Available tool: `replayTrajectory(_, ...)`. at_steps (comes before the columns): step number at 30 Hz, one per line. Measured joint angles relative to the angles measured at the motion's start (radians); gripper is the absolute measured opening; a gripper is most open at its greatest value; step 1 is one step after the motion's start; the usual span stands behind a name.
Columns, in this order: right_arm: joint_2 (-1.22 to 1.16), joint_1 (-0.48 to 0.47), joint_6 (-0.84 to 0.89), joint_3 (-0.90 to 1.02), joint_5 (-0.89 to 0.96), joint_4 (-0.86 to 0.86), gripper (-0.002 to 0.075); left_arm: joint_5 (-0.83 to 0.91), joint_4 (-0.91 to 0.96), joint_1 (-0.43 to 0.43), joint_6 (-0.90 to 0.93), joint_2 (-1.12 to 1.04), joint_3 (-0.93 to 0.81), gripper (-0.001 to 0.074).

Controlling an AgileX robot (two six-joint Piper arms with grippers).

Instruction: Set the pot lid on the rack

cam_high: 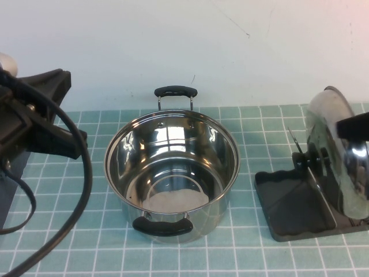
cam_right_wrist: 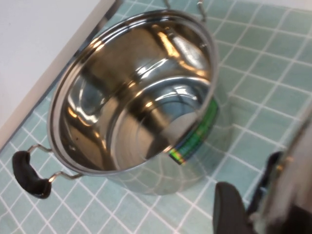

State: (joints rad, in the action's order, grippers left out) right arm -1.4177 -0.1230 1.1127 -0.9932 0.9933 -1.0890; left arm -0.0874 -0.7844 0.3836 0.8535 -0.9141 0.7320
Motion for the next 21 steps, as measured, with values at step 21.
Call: replayTrajectory(21, 0.627, -0.176, -0.044, -0.002, 0.004, 0.165, 0.0039, 0.087, -0.048, 0.000, -0.030, 0.304, -0.258, -0.0001)
